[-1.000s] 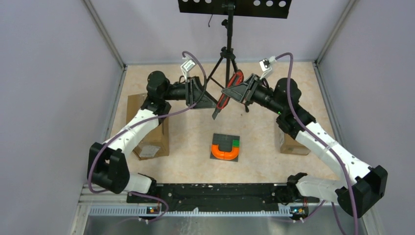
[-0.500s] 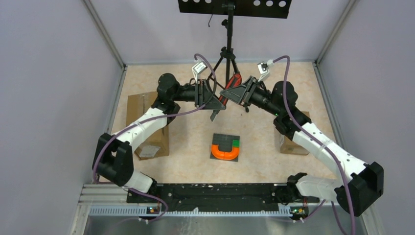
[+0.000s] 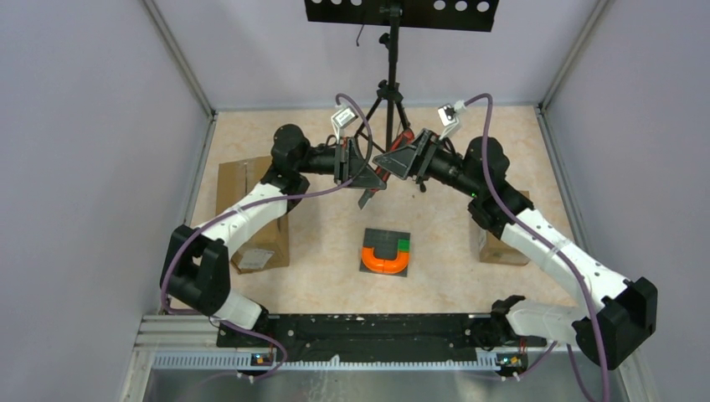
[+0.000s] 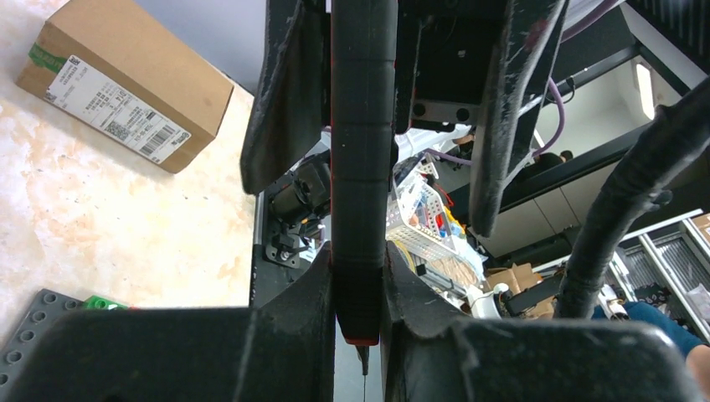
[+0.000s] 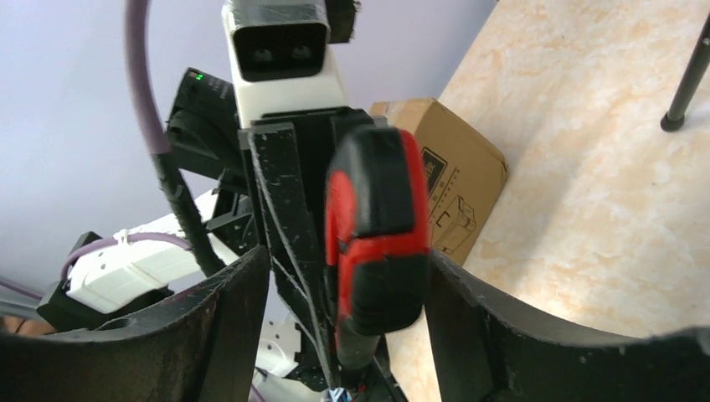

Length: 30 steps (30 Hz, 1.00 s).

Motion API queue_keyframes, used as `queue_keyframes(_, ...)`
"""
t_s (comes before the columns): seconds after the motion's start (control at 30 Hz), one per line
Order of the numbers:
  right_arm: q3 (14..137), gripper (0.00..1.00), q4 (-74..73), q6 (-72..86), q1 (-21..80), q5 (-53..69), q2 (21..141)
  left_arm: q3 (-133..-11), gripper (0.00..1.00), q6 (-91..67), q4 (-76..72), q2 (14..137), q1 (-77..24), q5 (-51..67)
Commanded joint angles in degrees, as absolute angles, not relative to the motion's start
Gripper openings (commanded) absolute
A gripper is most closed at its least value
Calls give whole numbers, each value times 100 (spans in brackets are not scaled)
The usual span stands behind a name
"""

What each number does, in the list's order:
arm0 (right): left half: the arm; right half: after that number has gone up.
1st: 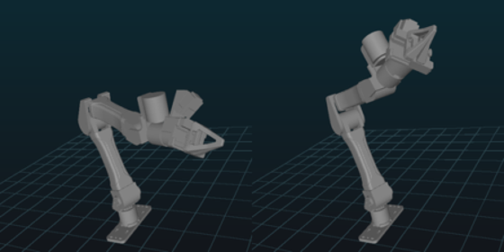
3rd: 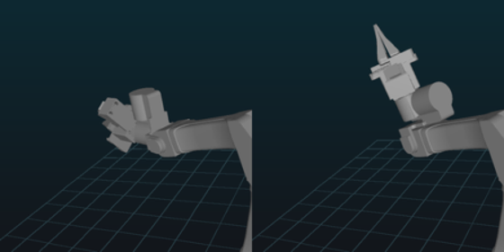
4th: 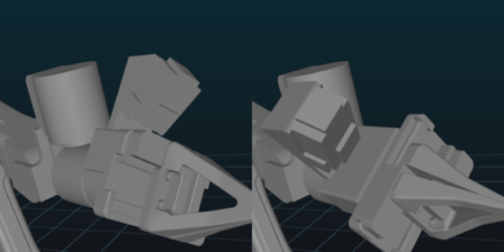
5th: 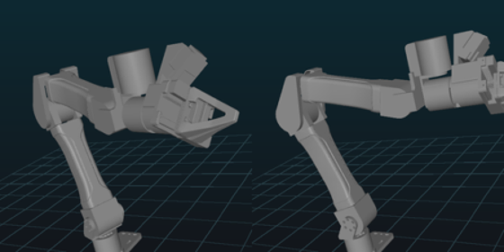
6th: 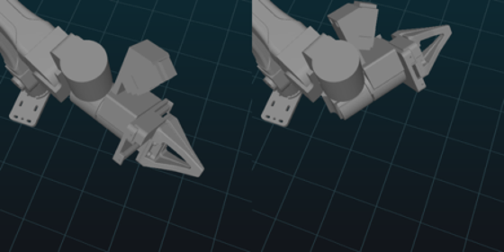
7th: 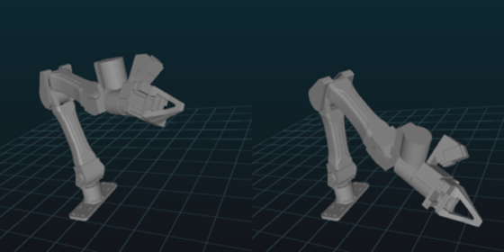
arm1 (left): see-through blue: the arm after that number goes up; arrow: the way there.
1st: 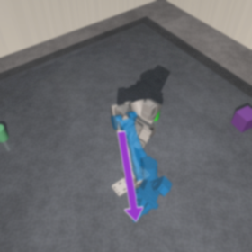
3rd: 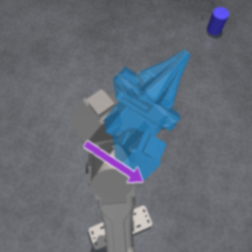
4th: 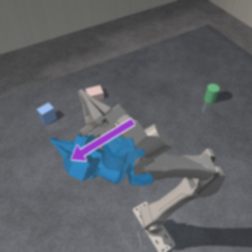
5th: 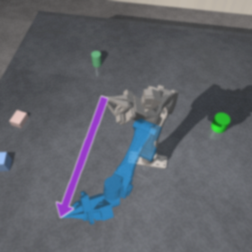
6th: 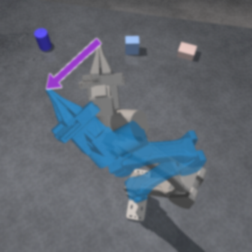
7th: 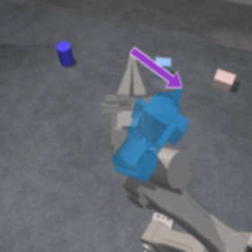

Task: Unpack the express box
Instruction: Pick up the knife at the center of the board.

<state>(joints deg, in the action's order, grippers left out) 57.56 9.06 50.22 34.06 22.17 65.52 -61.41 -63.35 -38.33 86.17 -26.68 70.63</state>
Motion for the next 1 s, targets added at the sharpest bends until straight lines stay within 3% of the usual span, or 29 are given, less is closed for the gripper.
queue_keyframes(0.0,6106,63,1009,4853,3393,2358,6547,-6407,0,-5980,-3845,8500,-2681,7274)
queue_keyframes(0.43,5954,45,1248,4935,3347,2408,6571,-6427,0,-5871,-3726,8471,-2761,7381)
queue_keyframes(0.53,5940,33,1158,4880,3349,2334,6534,-6433,0,-5872,-3706,8464,-2766,7357)
queue_keyframes(0.7,5974,0,914,4636,3350,2118,6469,-6458,1,-5575,-3275,8377,-2761,7238)
queue_keyframes(0.87,6086,0,355,4242,3349,1704,6372,-6830,73,-4385,-1226,8186,-2588,6448)
queue_keyframes(0.97,6175,0,-206,3838,3349,1331,6252,-7078,90,-3592,315,7942,-2408,5264)
